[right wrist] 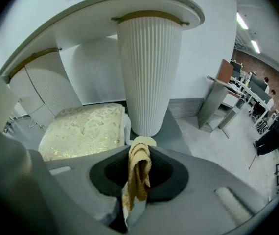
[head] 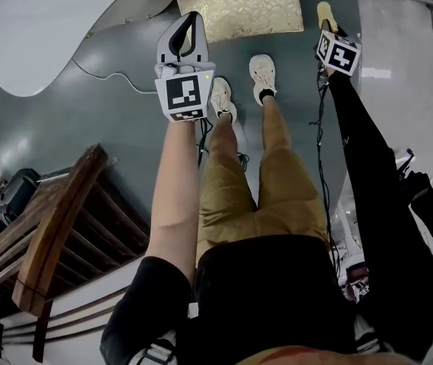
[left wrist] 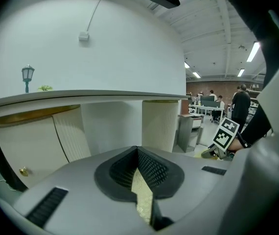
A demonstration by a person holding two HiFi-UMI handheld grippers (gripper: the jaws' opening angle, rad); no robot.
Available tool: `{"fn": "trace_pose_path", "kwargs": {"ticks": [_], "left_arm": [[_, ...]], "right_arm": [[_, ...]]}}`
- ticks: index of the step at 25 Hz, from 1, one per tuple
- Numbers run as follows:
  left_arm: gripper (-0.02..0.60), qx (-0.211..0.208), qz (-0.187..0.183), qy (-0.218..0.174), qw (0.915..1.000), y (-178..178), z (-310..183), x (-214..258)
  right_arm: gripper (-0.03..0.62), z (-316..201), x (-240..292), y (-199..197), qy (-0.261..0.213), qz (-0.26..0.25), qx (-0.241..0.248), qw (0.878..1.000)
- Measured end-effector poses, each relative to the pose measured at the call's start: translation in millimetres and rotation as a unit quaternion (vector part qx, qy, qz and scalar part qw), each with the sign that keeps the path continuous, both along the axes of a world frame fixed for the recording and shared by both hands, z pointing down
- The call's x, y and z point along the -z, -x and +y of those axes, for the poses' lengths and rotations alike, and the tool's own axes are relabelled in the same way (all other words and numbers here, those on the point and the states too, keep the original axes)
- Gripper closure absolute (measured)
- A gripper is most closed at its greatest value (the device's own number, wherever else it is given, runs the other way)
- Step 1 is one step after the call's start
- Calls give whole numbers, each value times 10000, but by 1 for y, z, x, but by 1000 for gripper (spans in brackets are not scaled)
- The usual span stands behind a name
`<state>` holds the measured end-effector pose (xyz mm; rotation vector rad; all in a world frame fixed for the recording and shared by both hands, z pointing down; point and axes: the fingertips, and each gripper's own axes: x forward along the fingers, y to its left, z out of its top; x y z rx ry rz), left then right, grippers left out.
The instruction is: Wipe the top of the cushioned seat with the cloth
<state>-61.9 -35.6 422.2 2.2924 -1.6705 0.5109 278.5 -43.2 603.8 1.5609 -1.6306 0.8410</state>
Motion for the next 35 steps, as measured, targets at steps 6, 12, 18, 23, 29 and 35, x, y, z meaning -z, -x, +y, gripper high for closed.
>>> {"fn": "trace_pose_path", "kwargs": {"ticks": [6,12,18,23,29,35], "left_arm": [[575,75,20,-58,10000,39,19,6],[575,183,20,-103,9998,81,38,11],[575,281,-20,-107,9995,115,56,9],[575,322,-84,-41,9994,117,61,-2],[575,350,-70,105,9993,104,61,-16],[575,172,-16,127,9998,60,38,-16]], "right_arm": [[537,12,31,82,-522,-580,290,9965],[537,33,56,219,-654,-1509,952,9818],[537,64,56,358,-260,-2634,1739,9485],[537,56,-2,366,310,-2281,1414,9628],[537,39,-22,315,167,-1654,1481,9749],[537,17,-27,223,224,-1369,1022,9850]]}}
